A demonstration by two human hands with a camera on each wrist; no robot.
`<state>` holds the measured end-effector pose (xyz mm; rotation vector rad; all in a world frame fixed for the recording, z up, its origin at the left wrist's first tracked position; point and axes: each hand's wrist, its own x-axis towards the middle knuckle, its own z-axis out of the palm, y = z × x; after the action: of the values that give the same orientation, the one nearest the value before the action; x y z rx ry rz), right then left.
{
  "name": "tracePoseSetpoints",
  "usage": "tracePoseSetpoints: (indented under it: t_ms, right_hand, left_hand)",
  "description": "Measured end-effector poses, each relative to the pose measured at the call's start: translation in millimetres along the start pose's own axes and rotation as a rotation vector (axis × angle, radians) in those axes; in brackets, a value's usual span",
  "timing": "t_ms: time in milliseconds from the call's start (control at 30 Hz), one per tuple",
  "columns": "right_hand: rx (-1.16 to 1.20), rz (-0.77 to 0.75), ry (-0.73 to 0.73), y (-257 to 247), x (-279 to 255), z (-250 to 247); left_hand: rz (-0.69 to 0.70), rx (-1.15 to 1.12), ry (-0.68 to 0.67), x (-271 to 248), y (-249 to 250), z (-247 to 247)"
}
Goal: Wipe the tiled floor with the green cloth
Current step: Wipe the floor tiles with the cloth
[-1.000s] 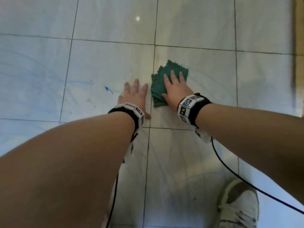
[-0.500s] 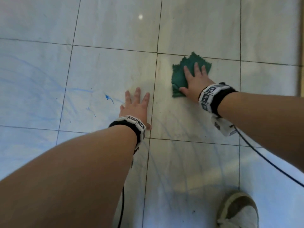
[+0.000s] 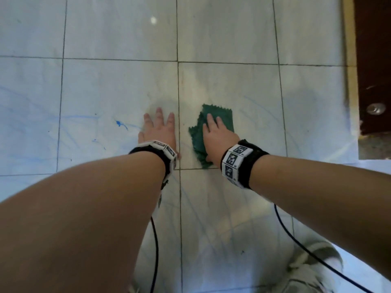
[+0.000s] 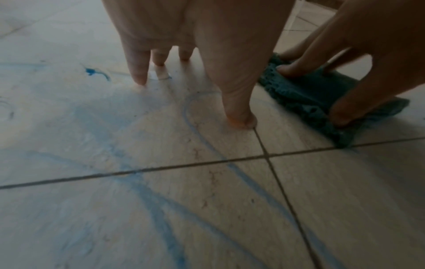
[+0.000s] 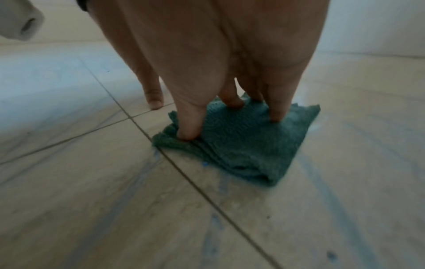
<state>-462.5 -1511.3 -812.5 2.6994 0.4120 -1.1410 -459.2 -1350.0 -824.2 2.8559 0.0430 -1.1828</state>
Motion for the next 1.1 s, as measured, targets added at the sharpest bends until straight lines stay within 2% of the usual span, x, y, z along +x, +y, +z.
tracePoseSetpoints:
  t_ms: [133,300,400,567,633,700,833,900,1000,1100]
  right_hand:
    - [0.103,-0.063,-0.083,11.8,-0.9,-4.9]
    - [0.16,-0.093,-0.038,32.2,4.1,-6.7]
    - [0.175,-0.035,0.028,46.9,17.6,-9.0]
    - [0.247,0.17,0.088,86.0,38.8,-34.9]
    - [0.255,0.197,0.092,85.3,41.9,-37.8]
    - [0.214,0.131,0.094,60.5,36.1,-38.4]
    - [0.133,-0.201,0.054,-26.0,10.5,-10.5]
    - [0.096,-0.291,0.016,-48.5,-3.6,10.8]
    - [-0.023,-0.34,-0.044,-32.8,-21.5,34.9]
    - [-0.012,-0.333,-0.059,6.9,-24.2,39.0]
  left_hand:
    - [-0.009,-0.022,-0.006,0.1,1.8,0.3]
    - [0.027,-0.039,-0.011,3.5,-1.7,-0.6]
    - [0.037,-0.016,-0.013,6.2,-4.3,-1.4]
    - [0.05,-0.015,0.003,1.7,-6.0,1.7]
    - [0.054,-0.038,0.004,4.2,-6.7,3.4]
    - [0.058,-0.038,0.0,5.1,-7.3,4.4]
    - [0.074,-0.056,0.02,7.9,-9.3,5.4]
    - [0.075,-0.034,0.01,8.6,-12.0,6.2]
    - [0.085,-0.001,-0.002,9.3,-15.5,8.7]
    - [0.1,-0.012,0.001,8.9,-15.8,9.1]
